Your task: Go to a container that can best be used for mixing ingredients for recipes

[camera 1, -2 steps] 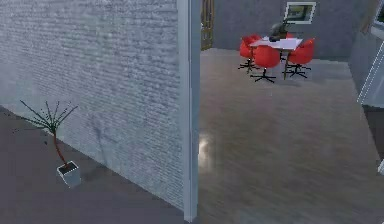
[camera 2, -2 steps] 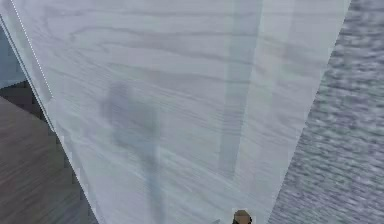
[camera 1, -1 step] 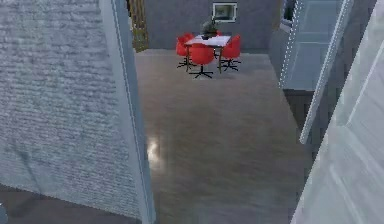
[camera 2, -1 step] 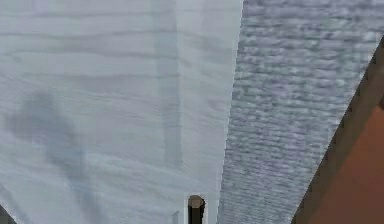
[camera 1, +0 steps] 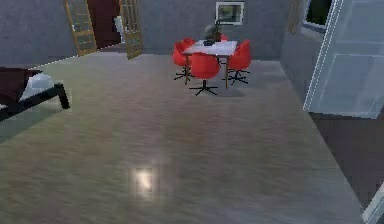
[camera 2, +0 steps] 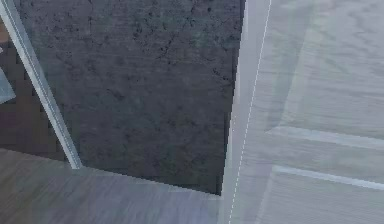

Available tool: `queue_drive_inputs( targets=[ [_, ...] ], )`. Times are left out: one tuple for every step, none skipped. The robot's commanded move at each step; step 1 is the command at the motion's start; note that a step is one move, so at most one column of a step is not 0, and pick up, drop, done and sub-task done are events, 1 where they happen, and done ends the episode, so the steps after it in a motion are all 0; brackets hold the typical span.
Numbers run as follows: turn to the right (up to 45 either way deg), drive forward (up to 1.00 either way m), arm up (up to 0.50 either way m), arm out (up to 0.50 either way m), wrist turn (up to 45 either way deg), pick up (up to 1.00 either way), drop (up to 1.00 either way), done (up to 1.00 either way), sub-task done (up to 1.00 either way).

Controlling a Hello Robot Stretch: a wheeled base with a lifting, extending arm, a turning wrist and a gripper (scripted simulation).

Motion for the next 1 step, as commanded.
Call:
queue_drive_inputs(
  targets=[
    [21.0, 0.00, 0.00, 0.00, 0.0, 0.00, 0.00, 0.00, 0.00]
  ],
)
